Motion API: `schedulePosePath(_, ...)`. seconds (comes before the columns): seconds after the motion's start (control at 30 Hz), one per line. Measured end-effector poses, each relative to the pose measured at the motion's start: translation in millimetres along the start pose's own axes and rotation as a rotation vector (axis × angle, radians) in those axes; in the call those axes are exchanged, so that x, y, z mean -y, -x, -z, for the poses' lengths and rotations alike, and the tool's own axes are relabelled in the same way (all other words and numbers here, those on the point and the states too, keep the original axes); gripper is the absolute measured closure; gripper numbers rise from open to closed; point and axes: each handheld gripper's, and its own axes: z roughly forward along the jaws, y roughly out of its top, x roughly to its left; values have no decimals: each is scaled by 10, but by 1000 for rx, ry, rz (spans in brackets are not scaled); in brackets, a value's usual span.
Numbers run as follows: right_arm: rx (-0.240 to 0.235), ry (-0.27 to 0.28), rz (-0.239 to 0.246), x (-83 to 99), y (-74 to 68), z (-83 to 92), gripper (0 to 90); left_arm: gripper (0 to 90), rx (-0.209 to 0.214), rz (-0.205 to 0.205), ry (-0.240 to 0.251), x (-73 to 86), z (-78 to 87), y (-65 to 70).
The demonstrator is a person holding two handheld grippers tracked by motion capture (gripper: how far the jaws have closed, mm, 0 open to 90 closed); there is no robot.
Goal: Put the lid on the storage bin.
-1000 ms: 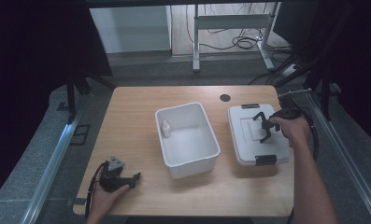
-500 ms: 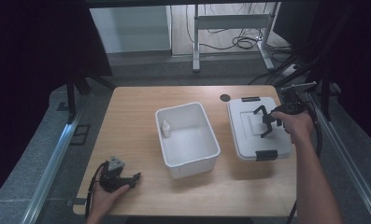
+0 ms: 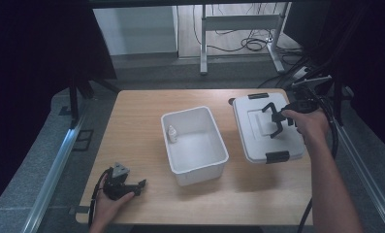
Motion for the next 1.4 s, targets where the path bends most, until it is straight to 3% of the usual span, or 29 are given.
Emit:
schedulePosePath(0.47,-40,21,24,-39,-220,83,846,127,0,0,-1,0,2,0)
schedulePosePath(0.87,-77,50,29,-51,-316,174,846,127,1,0,-1,1,2,1)
schedulePosePath(1.4,-93,31,61,-106,-562,166,846,127,0,-1,-2,1,3,1)
